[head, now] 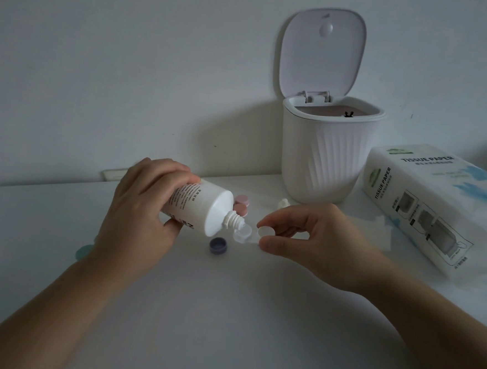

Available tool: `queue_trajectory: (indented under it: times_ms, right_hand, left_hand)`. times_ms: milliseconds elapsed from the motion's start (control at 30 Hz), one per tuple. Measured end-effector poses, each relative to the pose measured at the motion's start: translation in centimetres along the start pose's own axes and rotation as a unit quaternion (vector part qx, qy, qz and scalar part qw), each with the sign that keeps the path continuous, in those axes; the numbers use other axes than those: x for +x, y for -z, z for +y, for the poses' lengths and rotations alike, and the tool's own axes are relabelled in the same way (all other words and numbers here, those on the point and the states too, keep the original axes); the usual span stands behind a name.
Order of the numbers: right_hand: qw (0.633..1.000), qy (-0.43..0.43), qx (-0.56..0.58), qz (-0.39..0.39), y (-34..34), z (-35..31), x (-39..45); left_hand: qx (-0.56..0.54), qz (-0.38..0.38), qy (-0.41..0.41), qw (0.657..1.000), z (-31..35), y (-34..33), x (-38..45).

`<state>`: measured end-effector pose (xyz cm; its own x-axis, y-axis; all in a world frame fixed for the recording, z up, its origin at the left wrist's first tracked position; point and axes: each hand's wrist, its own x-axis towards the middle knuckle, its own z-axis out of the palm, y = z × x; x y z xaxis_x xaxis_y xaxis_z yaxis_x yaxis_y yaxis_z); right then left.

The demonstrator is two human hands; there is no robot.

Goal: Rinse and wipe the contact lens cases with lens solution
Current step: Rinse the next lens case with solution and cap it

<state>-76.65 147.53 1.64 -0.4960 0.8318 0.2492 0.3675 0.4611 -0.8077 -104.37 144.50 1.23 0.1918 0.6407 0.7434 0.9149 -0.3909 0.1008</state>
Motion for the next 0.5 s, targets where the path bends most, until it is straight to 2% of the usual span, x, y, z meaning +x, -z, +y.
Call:
queue_trajectory:
  times_ms: [500]
  right_hand:
    - [1.000, -0.001, -0.010, 0.004, 0.06, 0.00, -0.01]
  left_hand:
    - [0.000, 0.017, -0.008, 1.000, -0.09, -0.13, 0.01]
